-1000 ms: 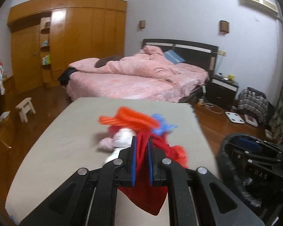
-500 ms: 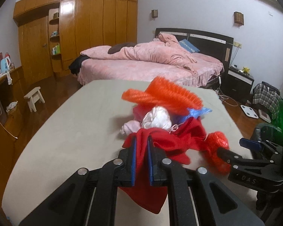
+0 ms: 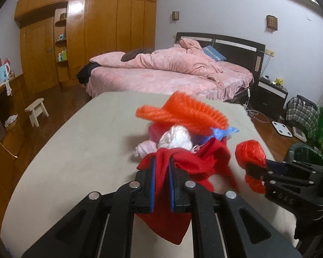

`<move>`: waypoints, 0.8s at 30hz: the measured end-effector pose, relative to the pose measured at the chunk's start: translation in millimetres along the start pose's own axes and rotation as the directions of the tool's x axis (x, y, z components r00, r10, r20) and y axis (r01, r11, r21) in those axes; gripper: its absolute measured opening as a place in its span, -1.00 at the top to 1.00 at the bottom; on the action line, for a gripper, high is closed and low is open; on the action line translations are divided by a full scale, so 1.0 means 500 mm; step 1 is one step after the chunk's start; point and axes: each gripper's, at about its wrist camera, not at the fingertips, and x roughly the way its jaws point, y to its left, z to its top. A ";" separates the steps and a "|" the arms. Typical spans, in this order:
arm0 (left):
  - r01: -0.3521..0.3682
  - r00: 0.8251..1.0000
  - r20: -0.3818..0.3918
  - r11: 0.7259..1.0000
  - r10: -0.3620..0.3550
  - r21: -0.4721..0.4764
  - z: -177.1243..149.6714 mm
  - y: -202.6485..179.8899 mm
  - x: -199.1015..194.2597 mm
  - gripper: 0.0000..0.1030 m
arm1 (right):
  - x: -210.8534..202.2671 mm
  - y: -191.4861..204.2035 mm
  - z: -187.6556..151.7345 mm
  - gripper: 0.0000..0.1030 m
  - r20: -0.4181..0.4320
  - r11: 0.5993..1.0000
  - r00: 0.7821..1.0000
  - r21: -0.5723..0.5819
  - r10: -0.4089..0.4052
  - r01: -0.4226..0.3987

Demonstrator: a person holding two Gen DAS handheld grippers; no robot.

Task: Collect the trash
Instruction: 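Grasp the red plastic bag with the right gripper while the left gripper holds the glove, then move both grippers over the bin and release the glove and bag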

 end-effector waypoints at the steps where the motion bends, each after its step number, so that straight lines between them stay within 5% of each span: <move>1: 0.005 1.000 0.007 1.000 -0.005 0.000 0.004 -0.004 -0.006 0.80 | -0.017 0.000 0.006 0.39 0.017 1.000 1.000 -0.001 0.002 -0.002; 13: 0.099 0.990 0.094 0.995 -0.102 0.031 0.065 -0.094 -0.092 0.80 | -0.189 -0.037 0.036 0.39 0.147 1.000 0.989 0.028 -0.017 0.013; 24: 0.224 0.964 0.124 0.969 -0.236 0.104 0.099 -0.219 -0.135 0.80 | -0.331 -0.121 0.008 0.39 0.230 0.993 0.968 0.088 -0.103 0.084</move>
